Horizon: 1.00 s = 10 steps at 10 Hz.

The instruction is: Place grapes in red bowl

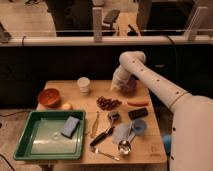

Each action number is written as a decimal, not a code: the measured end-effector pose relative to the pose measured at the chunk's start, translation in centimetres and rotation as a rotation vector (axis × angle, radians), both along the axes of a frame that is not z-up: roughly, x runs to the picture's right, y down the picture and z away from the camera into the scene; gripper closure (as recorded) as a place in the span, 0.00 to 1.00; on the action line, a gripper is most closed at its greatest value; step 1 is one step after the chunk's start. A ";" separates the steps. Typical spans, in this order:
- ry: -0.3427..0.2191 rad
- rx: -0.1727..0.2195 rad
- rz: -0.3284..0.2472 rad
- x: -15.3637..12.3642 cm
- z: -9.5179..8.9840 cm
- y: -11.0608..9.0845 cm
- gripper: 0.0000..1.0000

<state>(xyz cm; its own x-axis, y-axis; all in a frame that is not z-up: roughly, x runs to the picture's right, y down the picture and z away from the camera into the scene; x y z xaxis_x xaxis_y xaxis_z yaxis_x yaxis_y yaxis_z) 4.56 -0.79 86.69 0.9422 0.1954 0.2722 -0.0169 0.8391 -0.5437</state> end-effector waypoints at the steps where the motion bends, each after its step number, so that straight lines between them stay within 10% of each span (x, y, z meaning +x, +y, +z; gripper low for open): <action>1: -0.005 -0.006 -0.025 -0.6 0.4 0.7 0.74; 6: -0.019 -0.023 -0.076 -1.7 1.4 2.7 0.25; 10: -0.039 -0.068 -0.110 -2.9 2.7 4.8 0.20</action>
<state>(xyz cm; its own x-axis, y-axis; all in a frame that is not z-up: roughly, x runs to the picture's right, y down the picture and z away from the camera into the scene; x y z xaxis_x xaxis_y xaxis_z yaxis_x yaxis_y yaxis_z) 1.64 4.02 89.42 0.9479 0.1108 0.2986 0.0952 0.7961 -0.5976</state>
